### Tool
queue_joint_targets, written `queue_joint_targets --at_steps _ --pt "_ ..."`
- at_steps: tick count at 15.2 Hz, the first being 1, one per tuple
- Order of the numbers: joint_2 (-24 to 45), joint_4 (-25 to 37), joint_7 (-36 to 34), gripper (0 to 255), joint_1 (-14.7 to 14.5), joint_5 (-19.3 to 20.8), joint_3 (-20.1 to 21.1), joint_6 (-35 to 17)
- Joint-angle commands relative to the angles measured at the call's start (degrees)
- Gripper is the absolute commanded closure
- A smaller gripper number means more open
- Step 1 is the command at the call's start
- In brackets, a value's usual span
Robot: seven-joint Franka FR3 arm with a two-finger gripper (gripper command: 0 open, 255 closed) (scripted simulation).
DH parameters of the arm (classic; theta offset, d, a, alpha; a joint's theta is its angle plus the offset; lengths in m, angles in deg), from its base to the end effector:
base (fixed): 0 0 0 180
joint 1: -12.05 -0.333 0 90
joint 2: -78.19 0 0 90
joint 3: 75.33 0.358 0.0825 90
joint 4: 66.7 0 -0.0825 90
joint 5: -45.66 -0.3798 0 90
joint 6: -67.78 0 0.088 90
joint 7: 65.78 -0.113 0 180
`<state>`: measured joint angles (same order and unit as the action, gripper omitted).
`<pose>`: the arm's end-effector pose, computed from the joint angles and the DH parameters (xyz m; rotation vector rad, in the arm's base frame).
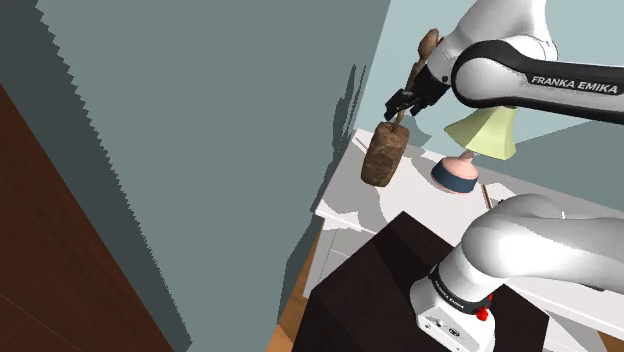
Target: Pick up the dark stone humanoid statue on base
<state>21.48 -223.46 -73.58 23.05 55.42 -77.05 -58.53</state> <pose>0.2553 -0.0663 0.5513 2.8877 -0.4092 0.6726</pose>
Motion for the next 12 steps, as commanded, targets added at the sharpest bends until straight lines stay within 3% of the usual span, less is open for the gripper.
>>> queue_joint_targets --at_steps 1,4,7,9,10,12 --pt "0.53 -4.07 -3.18 0 3.07 2.00 0.17 -9.81" --pt "3.21 -9.19 -8.36 0 9.08 5.29 1.05 -24.63" --pt "8.94 -12.56 -14.87 0 17.93 8.79 4.33 -41.09" --pt "14.11 -13.65 -20.08 0 26.93 10.72 9.67 -52.89" --pt "16.78 -13.84 -22.76 0 32.89 11.10 13.98 -58.93" --pt "21.50 -13.66 -26.87 0 47.57 8.86 26.42 -70.80"
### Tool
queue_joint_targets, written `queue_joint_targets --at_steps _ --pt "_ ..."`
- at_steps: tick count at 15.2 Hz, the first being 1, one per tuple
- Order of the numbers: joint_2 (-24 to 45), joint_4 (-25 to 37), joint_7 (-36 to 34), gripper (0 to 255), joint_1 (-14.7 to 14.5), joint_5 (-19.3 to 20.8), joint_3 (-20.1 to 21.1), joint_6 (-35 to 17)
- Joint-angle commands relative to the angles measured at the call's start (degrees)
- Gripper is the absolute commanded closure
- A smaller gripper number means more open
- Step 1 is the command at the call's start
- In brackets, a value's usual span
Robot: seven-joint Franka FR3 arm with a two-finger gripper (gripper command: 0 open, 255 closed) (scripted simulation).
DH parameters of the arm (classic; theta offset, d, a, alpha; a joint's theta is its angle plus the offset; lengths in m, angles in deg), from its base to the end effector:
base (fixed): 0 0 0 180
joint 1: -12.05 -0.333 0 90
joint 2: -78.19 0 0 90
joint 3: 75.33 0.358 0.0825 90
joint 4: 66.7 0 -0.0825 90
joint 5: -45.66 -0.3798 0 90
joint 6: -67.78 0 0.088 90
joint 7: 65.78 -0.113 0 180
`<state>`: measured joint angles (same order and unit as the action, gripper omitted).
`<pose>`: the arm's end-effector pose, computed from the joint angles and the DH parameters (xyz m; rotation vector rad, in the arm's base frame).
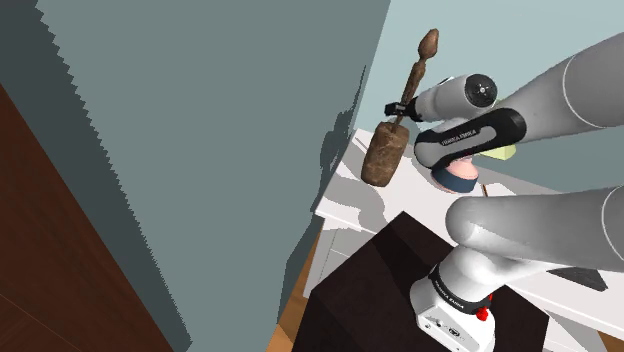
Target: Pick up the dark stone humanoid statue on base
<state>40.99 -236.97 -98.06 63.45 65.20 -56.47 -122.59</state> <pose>0.2989 -0.1422 0.4593 2.3786 -0.9019 1.2575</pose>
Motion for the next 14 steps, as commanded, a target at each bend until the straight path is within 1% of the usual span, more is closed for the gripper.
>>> queue_joint_targets --at_steps 1,2,5,9,10,11,12,14 --pt "3.95 0.19 -3.24 0 15.02 -4.02 13.33 -12.24" --pt "5.04 0.41 -2.93 0 18.83 -6.57 17.30 -14.96" --pt "7.10 -0.26 -1.53 0 23.07 -9.76 22.83 -18.55" --pt "10.19 -0.83 0.63 0 29.58 -14.22 31.21 -23.40" --pt "10.69 -0.89 1.03 0 30.57 -14.95 32.51 -24.10" --pt "10.68 -0.89 1.03 0 30.55 -14.95 32.49 -24.10" --pt "10.72 -0.89 1.06 255 30.54 -14.84 32.35 -24.12" --pt "10.71 -0.88 1.05 255 30.53 -14.85 32.35 -24.09"
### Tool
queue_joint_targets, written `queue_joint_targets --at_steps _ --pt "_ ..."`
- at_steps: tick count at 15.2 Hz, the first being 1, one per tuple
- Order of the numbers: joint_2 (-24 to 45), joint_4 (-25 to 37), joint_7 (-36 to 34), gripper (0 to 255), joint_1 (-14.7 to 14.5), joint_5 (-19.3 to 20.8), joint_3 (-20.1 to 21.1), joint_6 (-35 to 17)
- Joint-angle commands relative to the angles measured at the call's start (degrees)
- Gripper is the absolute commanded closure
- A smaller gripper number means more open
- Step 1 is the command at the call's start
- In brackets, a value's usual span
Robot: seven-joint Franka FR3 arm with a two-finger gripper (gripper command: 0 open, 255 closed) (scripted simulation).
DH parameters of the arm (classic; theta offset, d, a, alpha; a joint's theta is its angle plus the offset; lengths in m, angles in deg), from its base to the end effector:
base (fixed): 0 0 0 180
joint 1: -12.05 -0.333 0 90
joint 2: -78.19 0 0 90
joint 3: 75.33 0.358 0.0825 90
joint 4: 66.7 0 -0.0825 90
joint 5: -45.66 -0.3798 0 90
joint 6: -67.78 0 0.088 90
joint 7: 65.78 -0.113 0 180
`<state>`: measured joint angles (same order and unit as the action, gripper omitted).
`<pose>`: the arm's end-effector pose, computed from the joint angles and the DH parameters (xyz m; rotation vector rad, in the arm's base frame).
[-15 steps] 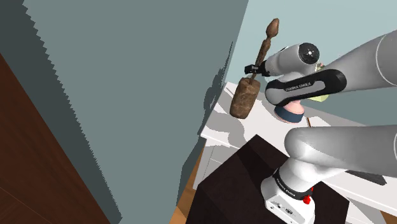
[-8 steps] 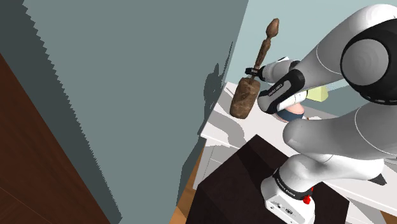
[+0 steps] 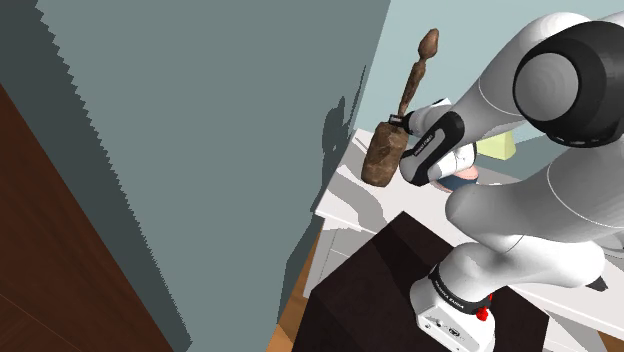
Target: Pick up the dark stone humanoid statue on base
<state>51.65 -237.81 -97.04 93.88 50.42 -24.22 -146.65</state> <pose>0.3169 -0.1649 0.4075 2.2436 -0.9923 1.3889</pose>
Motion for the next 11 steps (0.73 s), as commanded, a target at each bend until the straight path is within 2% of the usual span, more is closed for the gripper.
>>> queue_joint_targets --at_steps 1,7,11 --pt "0.03 -0.04 0.01 255 0.06 -0.05 0.07 -0.02" --pt "0.04 -0.04 0.03 255 0.13 -0.18 0.26 -0.05" --pt "-3.16 0.48 -2.32 255 -6.46 4.45 -8.27 4.80"
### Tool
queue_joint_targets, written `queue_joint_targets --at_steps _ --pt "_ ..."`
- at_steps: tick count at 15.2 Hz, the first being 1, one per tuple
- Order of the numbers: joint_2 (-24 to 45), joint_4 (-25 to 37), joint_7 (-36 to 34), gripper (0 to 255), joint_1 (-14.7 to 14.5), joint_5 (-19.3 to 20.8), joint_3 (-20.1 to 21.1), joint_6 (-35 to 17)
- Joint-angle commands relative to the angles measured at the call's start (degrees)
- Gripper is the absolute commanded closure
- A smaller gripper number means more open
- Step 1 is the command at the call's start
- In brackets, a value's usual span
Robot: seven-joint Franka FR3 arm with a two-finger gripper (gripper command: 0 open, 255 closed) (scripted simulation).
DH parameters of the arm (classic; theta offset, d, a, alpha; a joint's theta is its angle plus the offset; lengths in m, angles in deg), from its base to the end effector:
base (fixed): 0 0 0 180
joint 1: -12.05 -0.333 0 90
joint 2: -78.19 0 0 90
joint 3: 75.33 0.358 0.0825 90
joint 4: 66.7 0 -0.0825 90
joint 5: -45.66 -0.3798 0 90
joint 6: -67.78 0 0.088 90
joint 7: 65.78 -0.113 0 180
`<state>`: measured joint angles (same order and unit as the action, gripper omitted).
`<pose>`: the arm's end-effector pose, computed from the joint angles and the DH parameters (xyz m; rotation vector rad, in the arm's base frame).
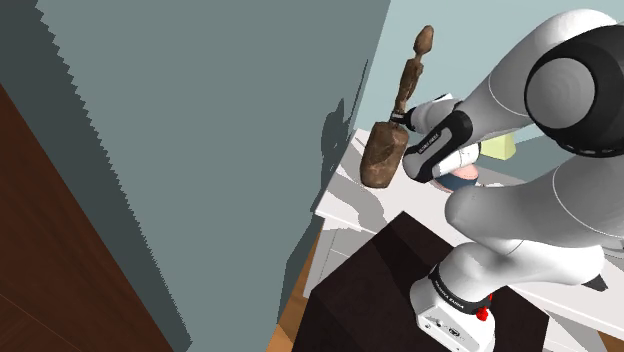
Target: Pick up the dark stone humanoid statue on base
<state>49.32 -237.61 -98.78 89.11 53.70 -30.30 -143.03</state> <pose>0.3143 -0.1633 0.4202 2.2463 -0.9948 1.3825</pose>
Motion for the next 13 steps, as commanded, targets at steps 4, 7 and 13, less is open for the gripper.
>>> queue_joint_targets --at_steps 4,7,13 --pt "-3.48 1.14 -2.02 255 -7.62 4.94 -9.69 6.01" --pt "-5.24 1.99 -2.59 255 -11.77 7.17 -14.70 9.61" --pt "-7.40 3.38 -2.68 255 -17.10 9.28 -20.77 14.53"
